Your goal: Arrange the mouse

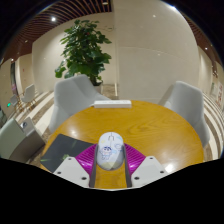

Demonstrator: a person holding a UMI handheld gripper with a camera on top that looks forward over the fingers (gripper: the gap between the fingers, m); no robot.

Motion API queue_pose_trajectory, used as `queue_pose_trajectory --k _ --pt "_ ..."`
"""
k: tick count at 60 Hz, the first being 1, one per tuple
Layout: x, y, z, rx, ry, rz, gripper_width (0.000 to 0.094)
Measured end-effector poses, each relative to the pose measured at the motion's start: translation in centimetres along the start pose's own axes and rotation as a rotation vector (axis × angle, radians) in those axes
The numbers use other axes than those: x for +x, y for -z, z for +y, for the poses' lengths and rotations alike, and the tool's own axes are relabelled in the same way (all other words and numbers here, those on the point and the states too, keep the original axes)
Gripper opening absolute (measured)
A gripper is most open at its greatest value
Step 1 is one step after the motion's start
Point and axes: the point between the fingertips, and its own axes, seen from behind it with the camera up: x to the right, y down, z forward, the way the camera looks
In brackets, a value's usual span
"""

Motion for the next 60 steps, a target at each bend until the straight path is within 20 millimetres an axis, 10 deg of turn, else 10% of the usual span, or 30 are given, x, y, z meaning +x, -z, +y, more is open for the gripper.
queue_pose_trajectory --k 9,24,38,44,53,60 --pt "-8.1 -2.1 -1.4 0.002 0.017 -0.086 0.0424" --pt "-17.7 -7.0 5.7 -0.088 0.113 -0.137 0.0423" --pt "-17.6 -8.3 8.8 -0.113 0.180 -0.105 0.0535" --pt "-17.6 -7.2 8.6 -0.131 0.189 -0.114 0.0874" --pt "-14.7 -0.5 5.8 -0.119 0.160 -0.135 0.0864" --pt "-8.6 8.1 3.9 -0.122 0.170 -0.080 0.0865"
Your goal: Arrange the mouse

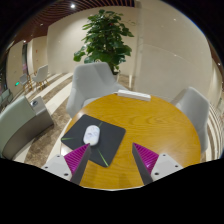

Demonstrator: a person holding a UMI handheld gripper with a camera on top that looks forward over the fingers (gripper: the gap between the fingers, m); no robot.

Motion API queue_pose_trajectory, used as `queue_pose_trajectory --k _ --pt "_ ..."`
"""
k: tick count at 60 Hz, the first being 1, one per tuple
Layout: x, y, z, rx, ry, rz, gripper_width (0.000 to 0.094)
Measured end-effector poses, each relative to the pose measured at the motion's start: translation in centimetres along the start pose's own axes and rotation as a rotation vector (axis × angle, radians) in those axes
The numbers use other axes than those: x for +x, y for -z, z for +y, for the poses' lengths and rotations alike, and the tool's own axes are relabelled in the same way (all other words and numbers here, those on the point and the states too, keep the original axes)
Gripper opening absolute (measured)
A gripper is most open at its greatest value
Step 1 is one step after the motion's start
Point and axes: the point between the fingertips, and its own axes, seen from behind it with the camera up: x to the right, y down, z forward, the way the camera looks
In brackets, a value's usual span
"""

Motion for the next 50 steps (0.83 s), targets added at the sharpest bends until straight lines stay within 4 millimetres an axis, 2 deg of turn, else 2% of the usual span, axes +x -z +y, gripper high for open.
queue_pose_trajectory --k 1,7,12,15,22,30,41,50 --pt "0.5 0.6 0.2 0.001 -0.001 0.006 0.0866" --pt "4.9 7.2 1.5 -0.006 -0.022 0.047 0.0868" --pt "8.4 11.5 3.0 -0.012 -0.044 0.086 0.0866" --pt "10.3 13.9 3.8 -0.009 -0.069 0.112 0.0863" --pt "14.0 18.0 6.2 -0.005 -0.112 0.162 0.0867" --pt "17.0 21.2 9.0 -0.003 -0.127 0.201 0.0865" --pt "20.4 23.4 12.2 -0.020 -0.129 0.238 0.0867" --pt "21.1 24.3 13.6 -0.024 -0.142 0.209 0.0863"
